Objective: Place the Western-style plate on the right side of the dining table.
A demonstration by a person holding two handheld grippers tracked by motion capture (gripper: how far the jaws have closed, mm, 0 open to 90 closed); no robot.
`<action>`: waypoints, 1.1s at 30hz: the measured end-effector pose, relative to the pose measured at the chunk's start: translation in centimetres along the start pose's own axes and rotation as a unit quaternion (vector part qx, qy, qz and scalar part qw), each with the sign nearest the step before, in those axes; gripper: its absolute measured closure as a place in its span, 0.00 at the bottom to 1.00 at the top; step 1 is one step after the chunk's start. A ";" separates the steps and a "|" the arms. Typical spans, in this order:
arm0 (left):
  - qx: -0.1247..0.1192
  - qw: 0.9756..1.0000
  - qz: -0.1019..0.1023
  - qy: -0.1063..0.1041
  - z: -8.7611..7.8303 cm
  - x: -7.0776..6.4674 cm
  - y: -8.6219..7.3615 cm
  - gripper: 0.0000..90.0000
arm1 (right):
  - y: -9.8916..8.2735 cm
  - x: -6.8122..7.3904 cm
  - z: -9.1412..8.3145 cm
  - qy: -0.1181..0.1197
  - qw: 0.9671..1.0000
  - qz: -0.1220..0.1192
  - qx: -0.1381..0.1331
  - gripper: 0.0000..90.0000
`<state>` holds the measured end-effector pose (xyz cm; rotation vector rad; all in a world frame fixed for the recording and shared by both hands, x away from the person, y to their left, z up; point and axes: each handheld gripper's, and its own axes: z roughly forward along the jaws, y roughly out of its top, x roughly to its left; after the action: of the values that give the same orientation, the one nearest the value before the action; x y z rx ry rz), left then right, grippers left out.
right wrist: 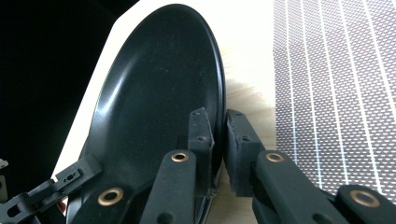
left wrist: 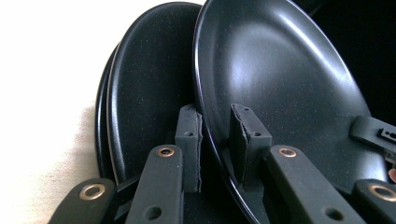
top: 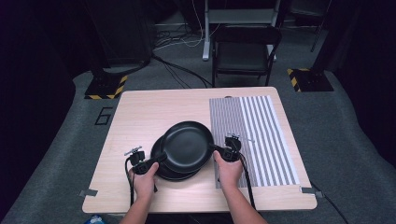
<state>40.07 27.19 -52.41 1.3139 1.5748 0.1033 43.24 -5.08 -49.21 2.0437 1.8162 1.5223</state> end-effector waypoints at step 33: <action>-0.055 0.998 -0.028 0.007 -0.3 0.3 -0.5 0.87 | -1.8 0.0 0.2 0.013 0.999 0.028 -0.016 0.91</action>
<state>39.56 27.39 -52.77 1.1859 1.5946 0.1627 42.06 -4.40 -50.35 2.0877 1.7444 1.5890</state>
